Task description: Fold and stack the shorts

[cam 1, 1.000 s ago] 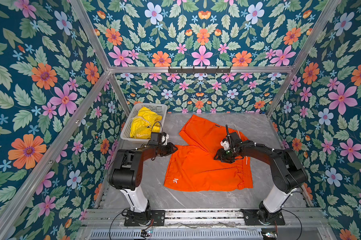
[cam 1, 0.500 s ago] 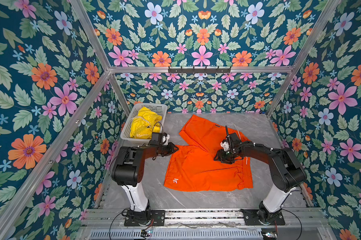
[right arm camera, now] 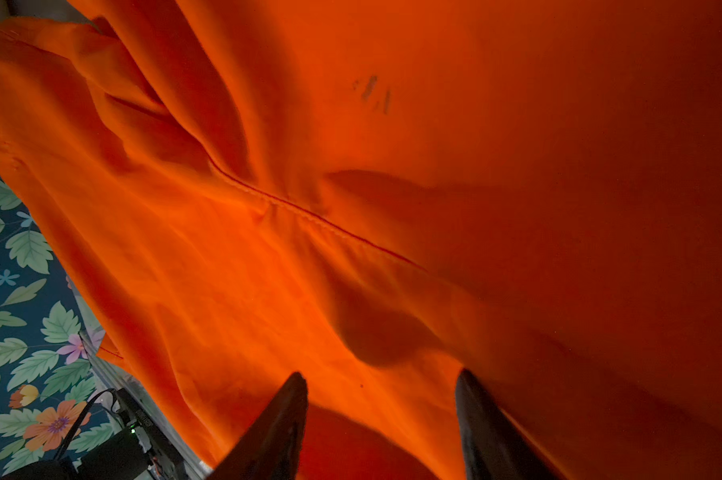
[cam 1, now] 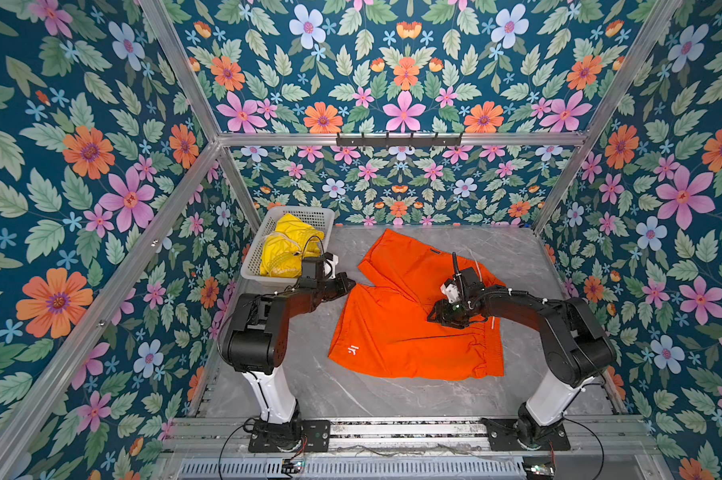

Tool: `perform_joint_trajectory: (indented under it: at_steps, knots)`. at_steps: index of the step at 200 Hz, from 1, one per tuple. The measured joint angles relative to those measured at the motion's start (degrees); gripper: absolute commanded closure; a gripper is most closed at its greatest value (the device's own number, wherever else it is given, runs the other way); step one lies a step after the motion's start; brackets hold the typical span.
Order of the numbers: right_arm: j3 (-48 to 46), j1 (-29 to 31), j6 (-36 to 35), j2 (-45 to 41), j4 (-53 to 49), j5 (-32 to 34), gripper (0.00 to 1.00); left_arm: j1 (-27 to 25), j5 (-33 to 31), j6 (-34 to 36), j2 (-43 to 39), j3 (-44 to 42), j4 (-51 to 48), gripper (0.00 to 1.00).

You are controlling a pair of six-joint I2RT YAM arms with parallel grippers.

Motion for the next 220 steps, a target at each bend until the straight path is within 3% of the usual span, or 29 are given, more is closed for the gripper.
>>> perform_joint_trajectory:
  at_steps: [91, 107, 132, 154, 187, 220]
  knots:
    - [-0.85, 0.0, 1.05, -0.85, 0.61, 1.64, 0.4, 0.0, -7.34, 2.32, 5.05, 3.1, -0.85, 0.96]
    - [-0.52, 0.0, 0.92, -1.16, 0.52, 1.6, 0.4, -0.04, -7.58, 2.67, 6.64, 3.54, -1.01, 0.9]
    - [0.79, -0.17, 0.61, -2.54, -2.58, 3.32, 0.38, -0.2, -8.61, 2.97, 6.78, 3.61, -1.64, 0.72]
    - [3.48, -0.24, 0.42, -6.67, -4.39, 3.23, 0.38, -0.2, -9.94, 3.58, 3.43, 3.21, -4.04, 0.61]
    - [4.33, -1.25, 0.46, -14.03, -5.2, 2.47, 0.37, -1.09, -12.83, 4.46, -7.43, 1.01, -7.56, 0.62]
    - [1.09, -4.85, 1.9, -18.21, -6.75, 0.59, 0.38, -7.98, -13.84, 4.35, -14.27, -2.56, -8.33, 0.65]
